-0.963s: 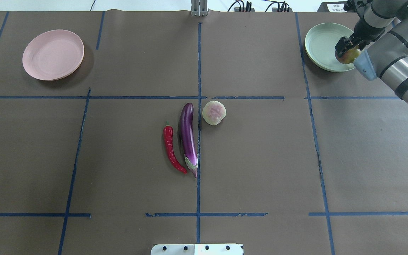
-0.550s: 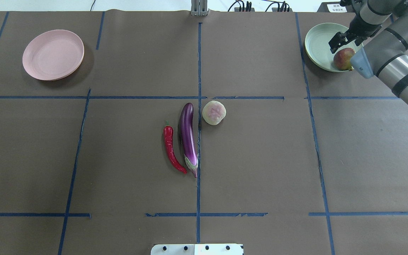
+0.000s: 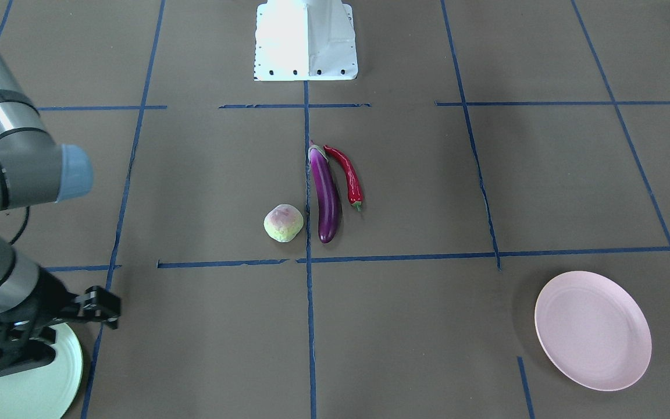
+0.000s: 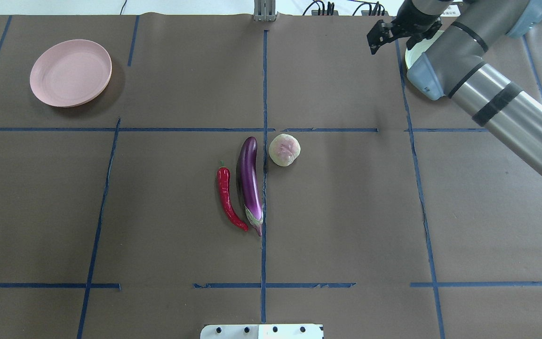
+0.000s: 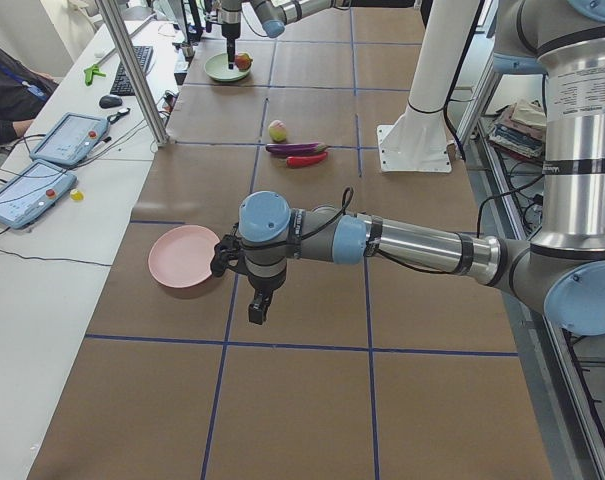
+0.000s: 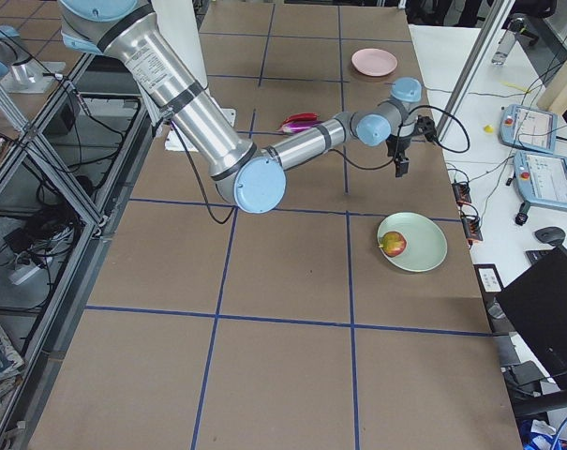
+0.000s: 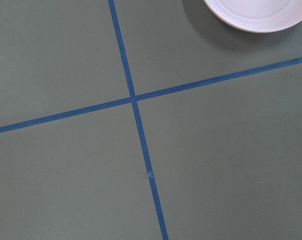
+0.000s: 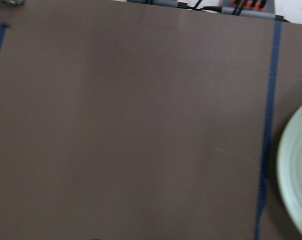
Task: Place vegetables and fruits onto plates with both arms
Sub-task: 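Move the right gripper back toward the pale peach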
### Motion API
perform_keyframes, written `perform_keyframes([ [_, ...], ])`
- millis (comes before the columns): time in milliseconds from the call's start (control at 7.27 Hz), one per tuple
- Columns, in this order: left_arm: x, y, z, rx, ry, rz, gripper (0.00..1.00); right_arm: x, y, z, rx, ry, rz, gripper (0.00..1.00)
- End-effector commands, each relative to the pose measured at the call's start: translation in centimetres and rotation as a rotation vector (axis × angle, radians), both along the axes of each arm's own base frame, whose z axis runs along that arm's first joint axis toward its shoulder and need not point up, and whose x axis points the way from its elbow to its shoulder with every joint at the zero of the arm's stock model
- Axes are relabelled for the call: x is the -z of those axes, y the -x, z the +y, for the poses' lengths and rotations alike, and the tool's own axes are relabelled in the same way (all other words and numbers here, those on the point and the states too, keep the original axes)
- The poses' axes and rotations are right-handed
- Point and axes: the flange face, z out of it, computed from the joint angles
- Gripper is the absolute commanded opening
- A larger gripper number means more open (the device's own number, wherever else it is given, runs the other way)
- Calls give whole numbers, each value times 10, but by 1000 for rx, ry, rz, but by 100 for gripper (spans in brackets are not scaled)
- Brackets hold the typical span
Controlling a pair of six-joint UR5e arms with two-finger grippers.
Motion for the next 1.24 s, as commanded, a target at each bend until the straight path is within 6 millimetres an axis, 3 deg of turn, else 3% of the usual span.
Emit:
perform_keyframes([
  [0,0,0,0,1,2,0,100,112,114,65,-44,44,-36,100],
  [138,0,0,0,1,2,0,100,133,162,99,-19,-2,-25,100],
  [413,0,0,0,0,0,0,100,143,225,157,52,-39,10,100],
  [550,0,0,0,0,0,0,100,128,238,168,72,-51,37,100],
  [825,-1,-1,0,-2,4,0,100,101,239,170,131,-84,81,100],
  [1101,-2,-1,0,-2,5,0,100,93,243,174,167,-92,123,100],
])
